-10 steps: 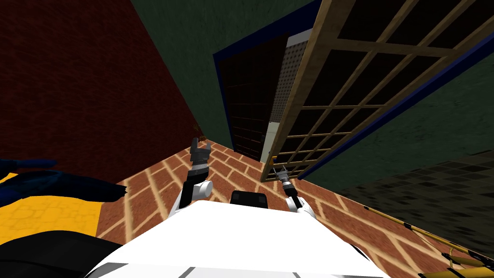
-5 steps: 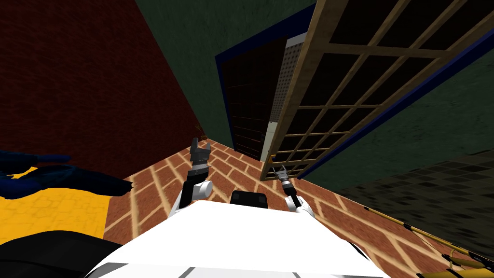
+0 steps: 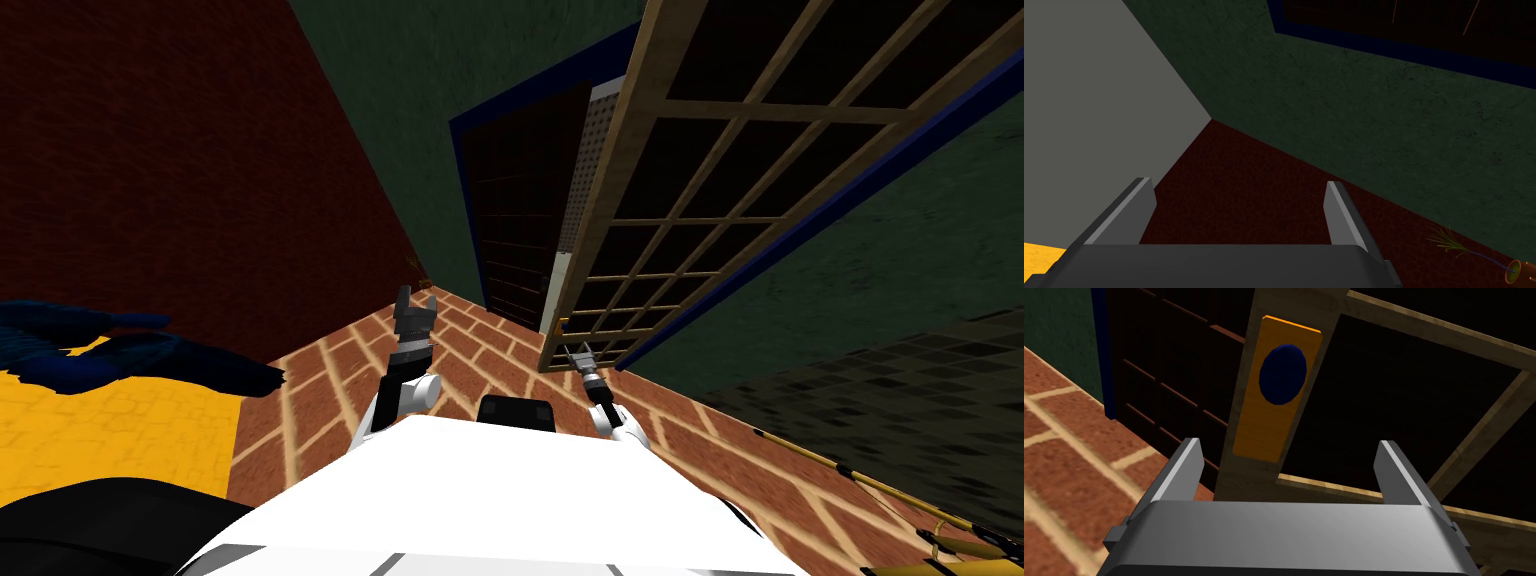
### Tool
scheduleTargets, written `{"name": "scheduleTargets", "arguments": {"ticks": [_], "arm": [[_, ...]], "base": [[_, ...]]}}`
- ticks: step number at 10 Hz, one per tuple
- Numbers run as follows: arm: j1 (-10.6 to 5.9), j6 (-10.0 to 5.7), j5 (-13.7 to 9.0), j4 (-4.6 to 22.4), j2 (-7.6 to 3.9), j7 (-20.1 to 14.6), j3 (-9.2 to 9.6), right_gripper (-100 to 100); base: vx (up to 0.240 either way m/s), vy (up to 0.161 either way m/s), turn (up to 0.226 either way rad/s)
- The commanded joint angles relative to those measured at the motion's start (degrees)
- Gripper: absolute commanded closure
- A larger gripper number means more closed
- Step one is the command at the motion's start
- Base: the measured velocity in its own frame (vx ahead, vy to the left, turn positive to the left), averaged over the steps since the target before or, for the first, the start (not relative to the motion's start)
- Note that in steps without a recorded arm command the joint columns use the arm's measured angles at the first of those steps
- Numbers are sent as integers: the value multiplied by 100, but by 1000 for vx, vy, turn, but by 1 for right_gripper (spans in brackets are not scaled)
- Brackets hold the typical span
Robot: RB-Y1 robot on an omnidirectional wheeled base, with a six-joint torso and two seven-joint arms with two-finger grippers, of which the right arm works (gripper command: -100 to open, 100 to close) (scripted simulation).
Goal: Pull the door open
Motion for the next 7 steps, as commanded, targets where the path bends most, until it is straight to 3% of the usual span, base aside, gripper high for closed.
{"name": "scheduleTargets", "arguments": {"ticks": [1, 7], "arm": [[-10, 17, -15, -10, 9, -286, 25, -100], [-56, 53, -55, -6, 32, -1186, 86, -100]], "base": [[-59, -44, 49], [-51, -27, 33]]}}
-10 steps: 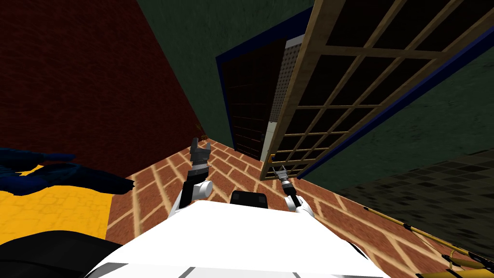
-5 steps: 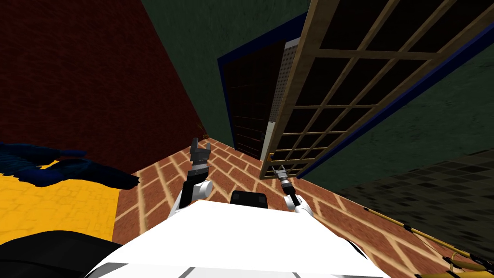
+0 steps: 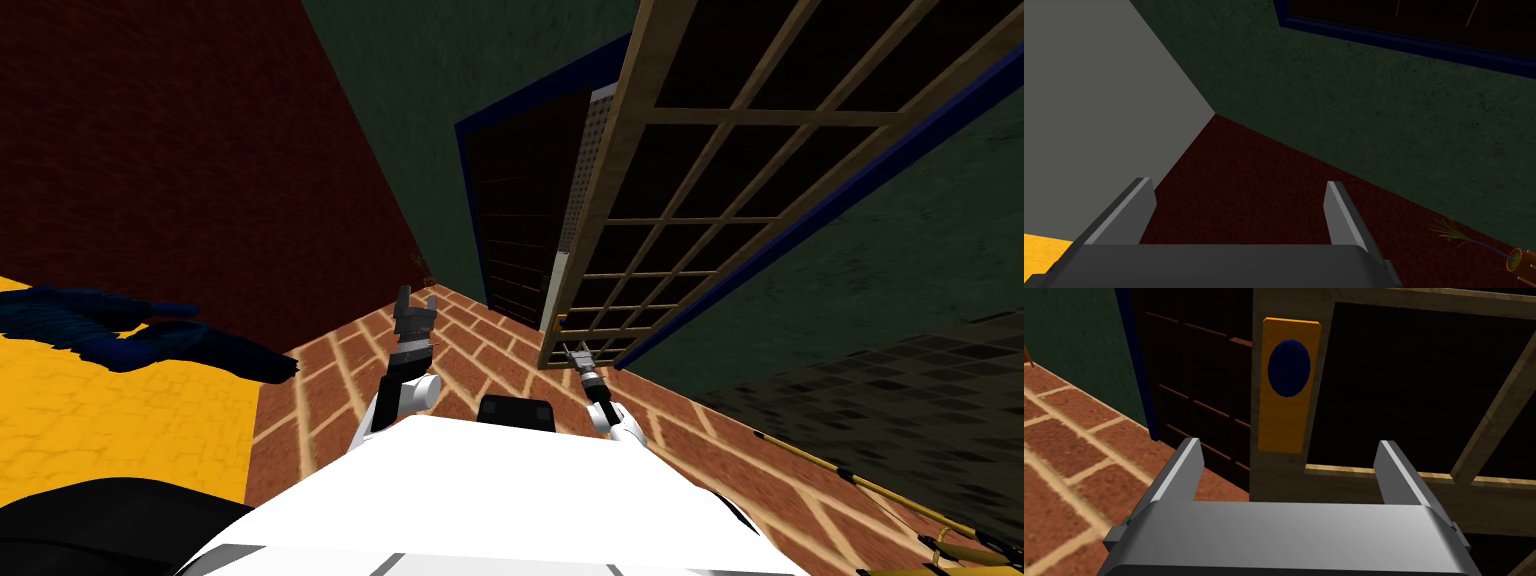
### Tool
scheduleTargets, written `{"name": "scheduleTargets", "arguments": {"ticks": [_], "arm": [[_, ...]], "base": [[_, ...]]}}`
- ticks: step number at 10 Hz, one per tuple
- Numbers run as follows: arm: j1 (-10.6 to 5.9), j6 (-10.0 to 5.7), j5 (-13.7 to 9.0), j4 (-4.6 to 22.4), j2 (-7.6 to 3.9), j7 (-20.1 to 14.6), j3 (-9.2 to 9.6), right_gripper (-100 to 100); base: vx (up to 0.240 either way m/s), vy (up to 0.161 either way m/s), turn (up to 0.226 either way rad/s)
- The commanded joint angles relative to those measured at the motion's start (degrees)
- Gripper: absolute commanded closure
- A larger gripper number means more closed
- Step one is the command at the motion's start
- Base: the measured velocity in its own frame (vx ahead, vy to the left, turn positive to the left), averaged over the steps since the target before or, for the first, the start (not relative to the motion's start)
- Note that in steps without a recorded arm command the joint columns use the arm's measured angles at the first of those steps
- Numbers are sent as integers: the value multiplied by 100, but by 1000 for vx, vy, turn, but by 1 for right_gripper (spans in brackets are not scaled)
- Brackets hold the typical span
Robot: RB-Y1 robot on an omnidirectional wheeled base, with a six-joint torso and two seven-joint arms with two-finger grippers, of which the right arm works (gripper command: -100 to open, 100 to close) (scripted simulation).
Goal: Pull the door open
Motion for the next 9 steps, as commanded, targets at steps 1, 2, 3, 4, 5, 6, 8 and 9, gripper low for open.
{"name": "scheduleTargets", "arguments": {"ticks": [1, 2, 3, 4, 5, 6, 8, 9], "arm": [[-4, 22, -8, -18, 5, -235, 17, -100], [-9, 26, -12, -18, 7, -328, 23, -100], [-15, 31, -18, -17, 10, -447, 31, -100], [-13, 27, -15, -13, 9, -362, 25, -100], [45, -68, -88, 61, -102, -432, -58, -100], [60, -93, -107, 79, -130, -443, -80, -100], [144, -230, -212, 184, -290, -509, -202, -100], [178, -284, -253, 226, -353, -535, -250, -100]], "base": [[-41, -38, 22], [-37, -22, 24], [-37, -22, 24], [-16, -12, 5], [133, 13, 195], [215, 74, 160], [209, 114, 131], [230, 56, 202]]}}
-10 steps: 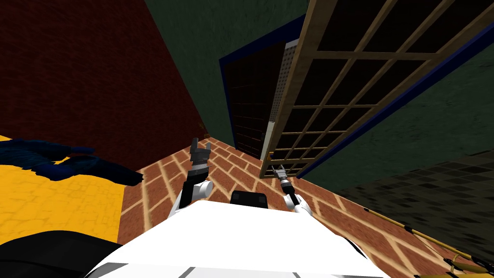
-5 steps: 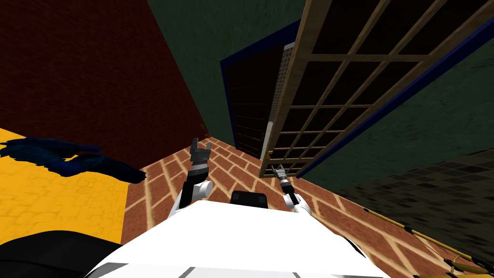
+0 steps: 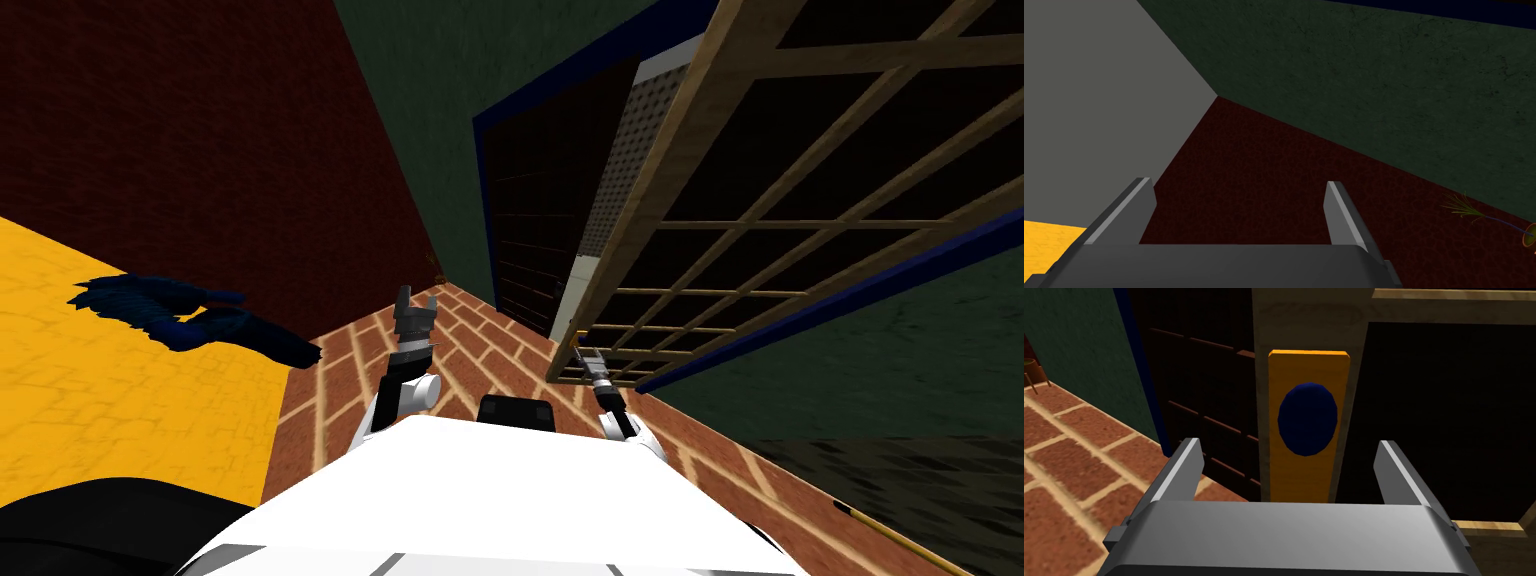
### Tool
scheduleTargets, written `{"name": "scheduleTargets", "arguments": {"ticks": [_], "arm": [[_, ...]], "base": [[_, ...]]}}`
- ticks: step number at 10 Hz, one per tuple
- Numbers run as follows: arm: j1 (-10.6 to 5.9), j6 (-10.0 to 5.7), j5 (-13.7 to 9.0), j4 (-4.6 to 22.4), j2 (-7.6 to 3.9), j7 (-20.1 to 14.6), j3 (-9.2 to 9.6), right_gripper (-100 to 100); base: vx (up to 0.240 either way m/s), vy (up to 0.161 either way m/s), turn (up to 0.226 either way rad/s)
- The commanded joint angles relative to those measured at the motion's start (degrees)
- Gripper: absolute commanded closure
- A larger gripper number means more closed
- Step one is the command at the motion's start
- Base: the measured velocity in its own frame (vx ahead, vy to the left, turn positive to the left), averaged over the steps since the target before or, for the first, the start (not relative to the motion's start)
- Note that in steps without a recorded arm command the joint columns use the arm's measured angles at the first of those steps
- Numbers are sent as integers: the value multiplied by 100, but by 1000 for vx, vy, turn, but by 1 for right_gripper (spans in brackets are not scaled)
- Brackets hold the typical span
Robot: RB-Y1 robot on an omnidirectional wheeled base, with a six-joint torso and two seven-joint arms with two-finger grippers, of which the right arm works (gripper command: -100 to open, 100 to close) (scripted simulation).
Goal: Pull the door open
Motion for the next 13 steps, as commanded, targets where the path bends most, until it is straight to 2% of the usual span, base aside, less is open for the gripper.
{"name": "scheduleTargets", "arguments": {"ticks": [1, 3, 4, 5, 6, 11, 12, 13], "arm": [[-189, -222, -57, 286, -90, 34, -71, -100], [-189, -222, -57, 461, -90, 34, -71, -100], [-124, -329, -138, 542, -214, -17, -165, -100], [-144, -255, -99, 465, -175, -7, -118, -100], [-144, -255, -99, 465, -175, -7, -118, 100], [-144, -255, -99, 465, -175, -7, -118, 100], [-36, -434, -9, 478, -271, -142, -90, 100], [-3, -489, 18, 481, -298, -183, -81, 100]], "base": [[177, 10, 35], [35, 2, -11], [157, 31, 193], [101, 12, 46], [-30, -5, -43], [-14, -3, 1], [-119, -39, 145], [-185, -74, 170]]}}
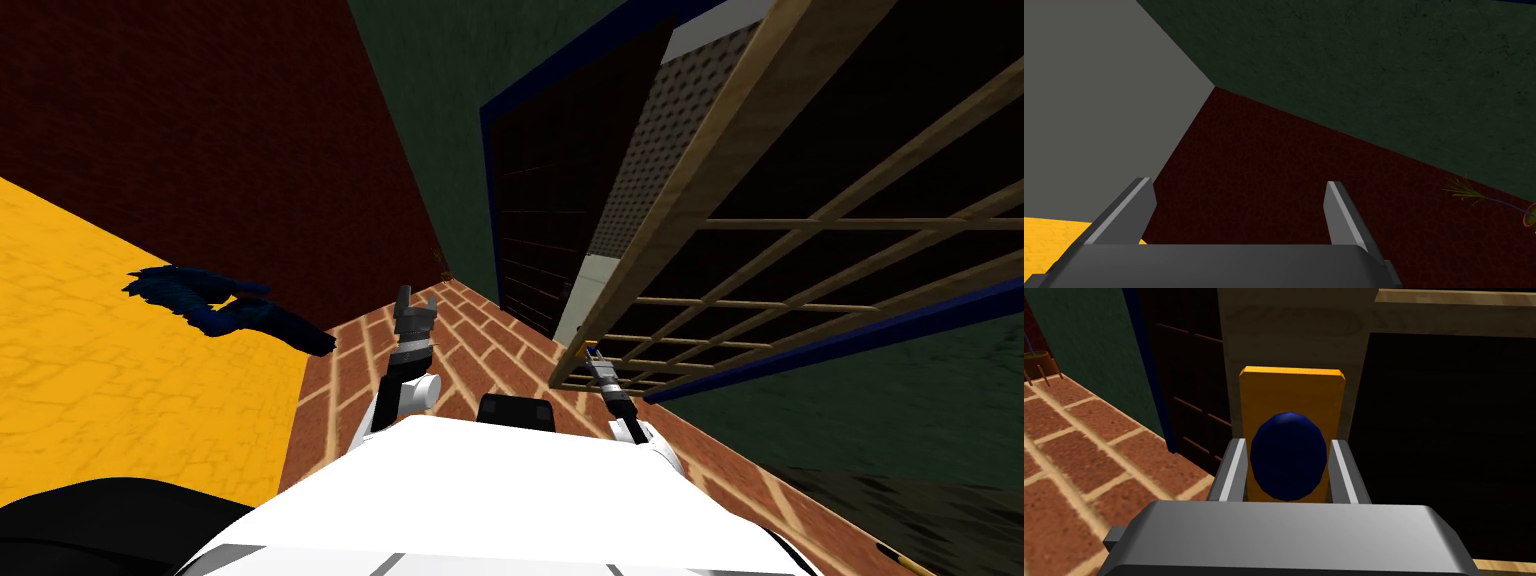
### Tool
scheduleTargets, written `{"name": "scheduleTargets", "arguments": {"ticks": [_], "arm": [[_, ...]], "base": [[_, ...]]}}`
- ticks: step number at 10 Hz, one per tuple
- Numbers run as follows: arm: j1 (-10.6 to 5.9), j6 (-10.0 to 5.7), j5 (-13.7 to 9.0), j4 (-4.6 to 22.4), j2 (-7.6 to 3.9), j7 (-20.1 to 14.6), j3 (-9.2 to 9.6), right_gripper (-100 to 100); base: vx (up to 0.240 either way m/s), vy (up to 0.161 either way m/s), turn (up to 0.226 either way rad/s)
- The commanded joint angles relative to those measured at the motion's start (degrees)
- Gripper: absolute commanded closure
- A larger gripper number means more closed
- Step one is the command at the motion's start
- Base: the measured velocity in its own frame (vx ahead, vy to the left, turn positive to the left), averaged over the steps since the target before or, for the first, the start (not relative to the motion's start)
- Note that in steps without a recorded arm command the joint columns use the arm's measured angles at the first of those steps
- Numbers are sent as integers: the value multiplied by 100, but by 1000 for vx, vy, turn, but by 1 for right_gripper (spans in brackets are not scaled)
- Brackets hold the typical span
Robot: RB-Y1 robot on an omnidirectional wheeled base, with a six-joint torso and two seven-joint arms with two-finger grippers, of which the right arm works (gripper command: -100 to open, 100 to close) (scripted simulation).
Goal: Pull the door open
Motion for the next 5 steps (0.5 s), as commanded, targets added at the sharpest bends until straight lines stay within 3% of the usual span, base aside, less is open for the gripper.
{"name": "scheduleTargets", "arguments": {"ticks": [1, 2, 5], "arm": [[79, -208, 89, 131, -62, -120, 39, 100], [79, -208, 89, 131, -62, -120, 39, 100], [230, -459, 210, 148, -186, -306, 77, 100]], "base": [[-183, -108, 153], [-119, -70, 56], [-133, -45, 86]]}}
